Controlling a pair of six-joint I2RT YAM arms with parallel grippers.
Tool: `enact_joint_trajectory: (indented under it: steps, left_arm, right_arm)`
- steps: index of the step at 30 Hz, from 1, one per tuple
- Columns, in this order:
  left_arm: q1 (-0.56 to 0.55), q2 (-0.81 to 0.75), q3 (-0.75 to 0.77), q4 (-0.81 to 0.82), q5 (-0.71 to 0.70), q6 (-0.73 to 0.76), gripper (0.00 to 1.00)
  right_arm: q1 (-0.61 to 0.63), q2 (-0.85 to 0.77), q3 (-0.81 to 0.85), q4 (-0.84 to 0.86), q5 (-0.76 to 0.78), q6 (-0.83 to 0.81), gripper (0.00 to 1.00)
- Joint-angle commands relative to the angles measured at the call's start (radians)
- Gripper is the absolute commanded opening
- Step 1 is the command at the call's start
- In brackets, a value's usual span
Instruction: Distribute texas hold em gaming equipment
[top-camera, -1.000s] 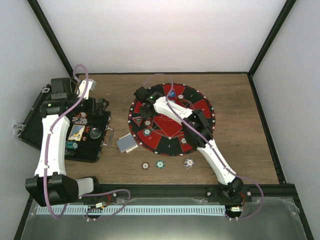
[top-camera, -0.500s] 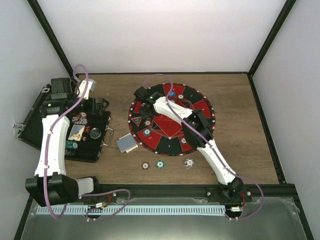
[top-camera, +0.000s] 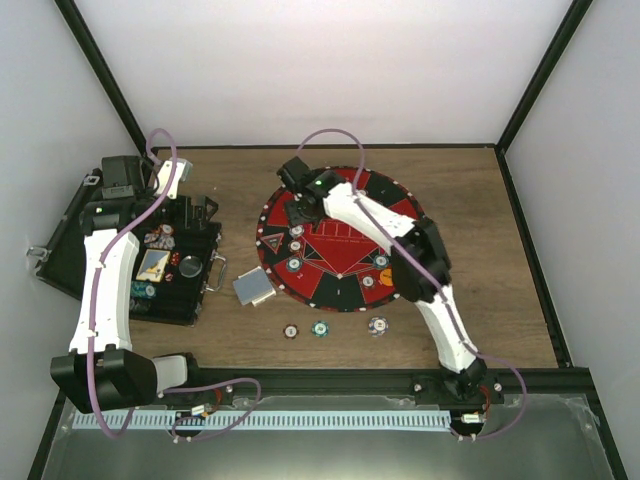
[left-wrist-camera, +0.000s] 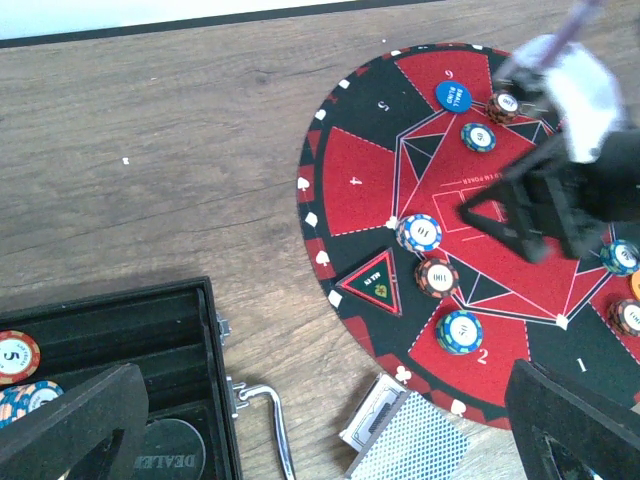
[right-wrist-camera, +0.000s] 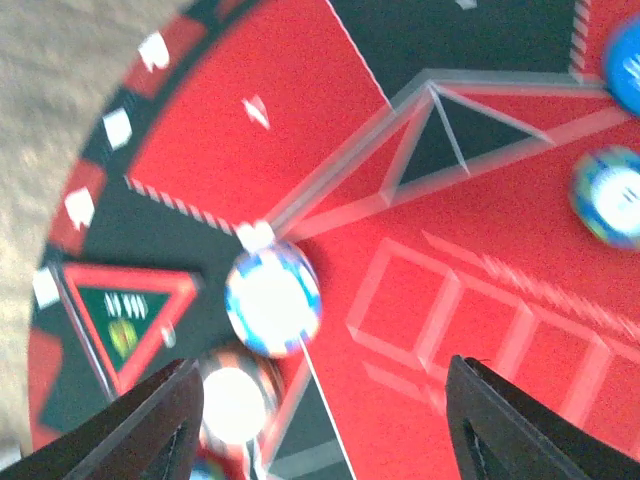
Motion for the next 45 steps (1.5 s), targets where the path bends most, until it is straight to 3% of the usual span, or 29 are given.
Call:
enact_joint_trajectory:
  steps: [1, 8, 13, 18, 22, 29, 45]
  left_arm:
    - [0.006, -0.011, 0.005, 0.011, 0.022, 0.0, 1.0]
    - [0.005, -0.009, -0.005, 0.032, 0.043, -0.005, 1.0]
    - [0.006, -0.011, -0.013, 0.041, 0.05, -0.007, 1.0]
    - [0.005, -0.007, -0.014, 0.042, 0.051, -0.007, 1.0]
    - [0.005, -0.008, -0.015, 0.042, 0.049, -0.01, 1.0]
    - [0.005, -0.01, -0.017, 0.039, 0.04, -0.007, 1.0]
    - [0.004, -0.01, -0.013, 0.039, 0.035, -0.006, 1.0]
  right_arm:
    - [0.014, -0.298, -0.298, 0.027, 0.03, 0.054, 0.69]
    - [0.088, -0.723, -0.863, 0.029, 0.053, 0.226, 0.79]
    - [0.128, -0.93, -1.123, -0.012, 0.024, 0.368, 0.83]
    - [0.152, -1.032, -1.286, 0.001, -0.04, 0.441, 0.83]
    - [0.169, -1.042, -1.355, 0.026, -0.064, 0.463, 0.8]
    - [0.185, -1.017, -1.381, 0.055, -0.07, 0.473, 0.65]
    - [0.227, -0.963, -1.391, 0.04, -0.06, 0.512, 0.61]
